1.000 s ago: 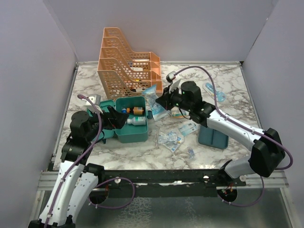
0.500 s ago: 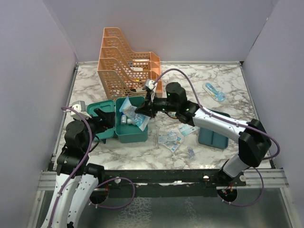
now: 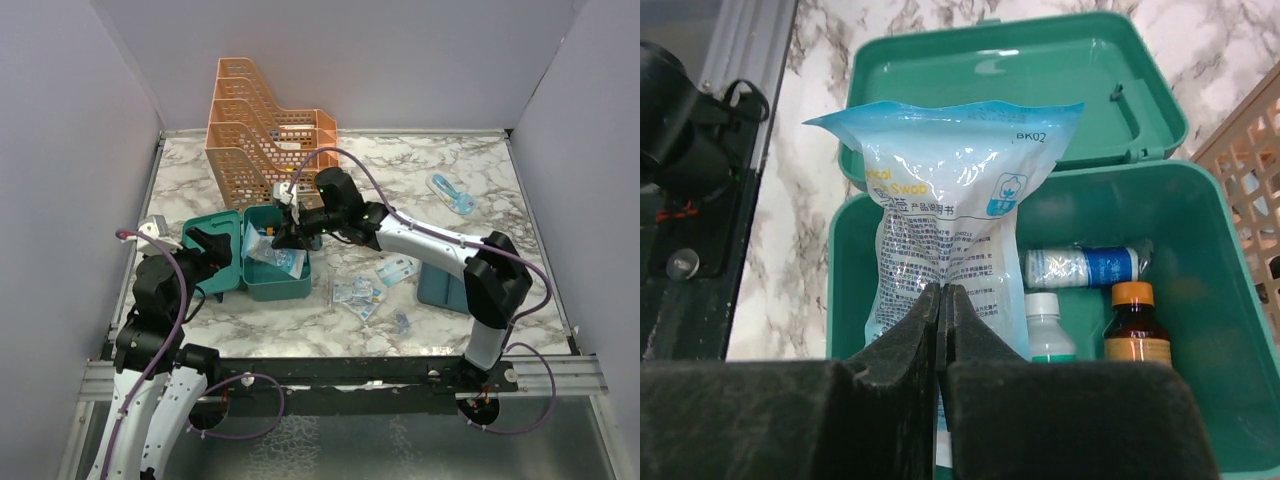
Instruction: Organize the medicine kit
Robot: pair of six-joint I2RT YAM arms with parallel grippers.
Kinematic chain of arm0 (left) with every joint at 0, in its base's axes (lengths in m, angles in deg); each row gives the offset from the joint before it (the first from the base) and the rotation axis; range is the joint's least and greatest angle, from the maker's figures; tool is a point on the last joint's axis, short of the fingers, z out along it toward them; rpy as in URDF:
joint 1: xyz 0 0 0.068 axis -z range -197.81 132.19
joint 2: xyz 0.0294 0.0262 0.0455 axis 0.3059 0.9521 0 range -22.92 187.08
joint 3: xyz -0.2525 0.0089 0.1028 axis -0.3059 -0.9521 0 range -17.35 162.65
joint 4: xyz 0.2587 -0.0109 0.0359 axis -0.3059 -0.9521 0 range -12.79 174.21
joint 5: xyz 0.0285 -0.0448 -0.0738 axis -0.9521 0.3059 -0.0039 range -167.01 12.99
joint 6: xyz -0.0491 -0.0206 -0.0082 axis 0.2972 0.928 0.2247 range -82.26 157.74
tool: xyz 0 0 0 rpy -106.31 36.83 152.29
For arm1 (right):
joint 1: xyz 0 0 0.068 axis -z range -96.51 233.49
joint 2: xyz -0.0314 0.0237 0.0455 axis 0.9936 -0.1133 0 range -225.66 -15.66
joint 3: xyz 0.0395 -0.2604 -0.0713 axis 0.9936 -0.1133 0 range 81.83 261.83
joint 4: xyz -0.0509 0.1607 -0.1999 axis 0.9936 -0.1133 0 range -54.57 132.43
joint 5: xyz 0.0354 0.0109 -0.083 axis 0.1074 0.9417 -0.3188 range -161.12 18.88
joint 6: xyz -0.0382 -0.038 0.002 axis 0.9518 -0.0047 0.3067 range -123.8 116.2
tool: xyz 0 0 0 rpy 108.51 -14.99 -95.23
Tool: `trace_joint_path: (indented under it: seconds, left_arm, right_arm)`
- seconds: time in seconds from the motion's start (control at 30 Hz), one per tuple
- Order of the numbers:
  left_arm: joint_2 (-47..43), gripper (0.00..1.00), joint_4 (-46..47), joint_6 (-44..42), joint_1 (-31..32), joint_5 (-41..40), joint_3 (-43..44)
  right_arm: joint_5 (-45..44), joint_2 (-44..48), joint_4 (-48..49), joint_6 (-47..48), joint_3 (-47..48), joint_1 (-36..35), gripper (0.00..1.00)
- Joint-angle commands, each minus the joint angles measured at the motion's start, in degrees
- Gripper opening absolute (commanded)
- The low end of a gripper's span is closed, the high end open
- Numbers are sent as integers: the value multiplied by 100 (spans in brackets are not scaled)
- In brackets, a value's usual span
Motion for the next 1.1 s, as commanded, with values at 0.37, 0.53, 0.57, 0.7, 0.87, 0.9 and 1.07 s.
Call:
trace_joint_path:
  seconds: [0.37,0.53,0.57,0.7,0.87,0.9,1.07]
  left_arm:
    - [21,83,-39,2,1,-198,219]
    - [9,83,-177,-92,2,-405,430]
    - [5,83,-196,-111,3,-467,471]
    - [-14,83,-248,-181,-3,-714,593]
    - [-31,83,-280,-232,3,-837,636]
    - [-40,83,-276,-240,2,-853,629]
    - [-73,83,-320,-253,0,-927,641]
  right_arm:
    - [-654,-1065,-2838,1442,1779,-416,1]
    - [-1281,-1373,-3591,1357,2310,-496,1]
    - [-1398,-1377,-3633,1327,2343,-520,1]
    - [-1744,-1371,-3765,1204,2511,-589,1]
    - [-2018,-1509,-4160,1231,2845,-678,1]
    - [-2041,-1545,-4216,1251,2873,-690,1]
    - [-2146,-1850,-4477,1356,2989,-740,1]
